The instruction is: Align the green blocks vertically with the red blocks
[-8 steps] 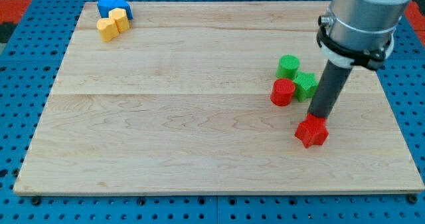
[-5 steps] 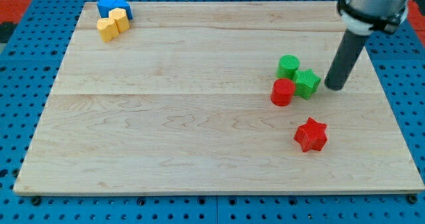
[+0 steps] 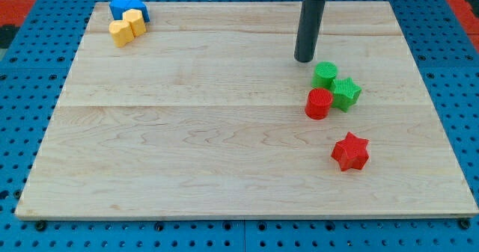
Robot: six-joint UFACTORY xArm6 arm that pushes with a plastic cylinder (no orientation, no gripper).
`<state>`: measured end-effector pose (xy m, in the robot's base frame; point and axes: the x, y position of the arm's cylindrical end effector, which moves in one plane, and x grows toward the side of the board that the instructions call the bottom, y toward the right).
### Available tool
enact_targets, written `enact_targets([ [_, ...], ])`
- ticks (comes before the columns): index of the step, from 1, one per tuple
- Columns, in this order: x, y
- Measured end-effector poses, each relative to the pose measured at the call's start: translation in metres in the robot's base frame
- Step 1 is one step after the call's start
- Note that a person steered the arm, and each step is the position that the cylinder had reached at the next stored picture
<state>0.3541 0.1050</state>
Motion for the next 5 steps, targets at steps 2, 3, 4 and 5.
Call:
enact_targets([
  [2, 0.012, 0.019],
  [3, 0.012, 0.045],
  [4, 0.003, 0.043],
  [5, -0.012, 0.004],
])
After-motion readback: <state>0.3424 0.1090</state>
